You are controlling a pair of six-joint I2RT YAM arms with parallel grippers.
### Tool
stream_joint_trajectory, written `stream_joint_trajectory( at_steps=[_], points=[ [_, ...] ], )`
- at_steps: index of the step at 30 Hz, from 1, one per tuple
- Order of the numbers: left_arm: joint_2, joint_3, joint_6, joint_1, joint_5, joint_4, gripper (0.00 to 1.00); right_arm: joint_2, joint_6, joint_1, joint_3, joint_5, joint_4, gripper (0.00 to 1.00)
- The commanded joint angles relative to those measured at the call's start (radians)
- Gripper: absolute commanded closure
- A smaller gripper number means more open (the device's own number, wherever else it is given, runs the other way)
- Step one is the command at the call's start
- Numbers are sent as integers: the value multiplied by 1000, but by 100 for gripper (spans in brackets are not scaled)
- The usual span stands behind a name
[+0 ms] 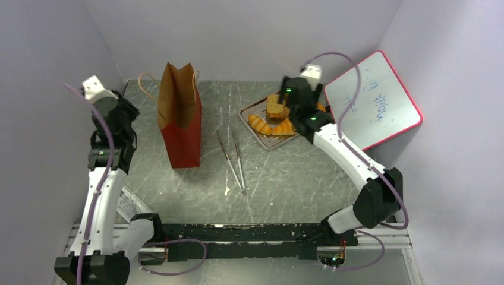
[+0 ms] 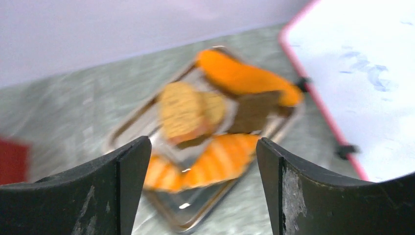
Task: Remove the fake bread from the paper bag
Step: Reset both arms
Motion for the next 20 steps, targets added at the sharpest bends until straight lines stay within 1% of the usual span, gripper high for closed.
stream_joint_trajectory(
  at_steps=[1, 3, 4, 7, 10, 14, 15, 17, 20],
  points=[
    [-64, -193, 128, -10, -77, 165, 60, -64, 13, -207, -147, 50, 52, 15],
    [-126, -294, 154, -10, -99, 264, 61, -101, 39, -286, -206, -10, 57, 13],
    [-151, -334, 164, -10, -109, 312, 62, -118, 43, -310, -241, -25, 61, 7],
    [-175, -390, 184, -10, -126, 335, 66, -170, 64, -315, -305, 18, 85, 1],
    [-165, -409, 175, -9, -137, 329, 69, -176, 119, -314, -310, 81, 48, 0],
    [-184, -457, 158, -10, -125, 363, 69, -141, 217, -314, -294, 160, -67, 0],
    [-190, -463, 155, -9, -130, 366, 69, -138, 222, -313, -297, 159, -76, 0],
    [-198, -469, 161, -9, -139, 365, 69, -145, 210, -313, -309, 153, -58, 4],
    [-198, -468, 165, -9, -149, 357, 68, -142, 256, -313, -306, 170, -94, 2]
  ],
)
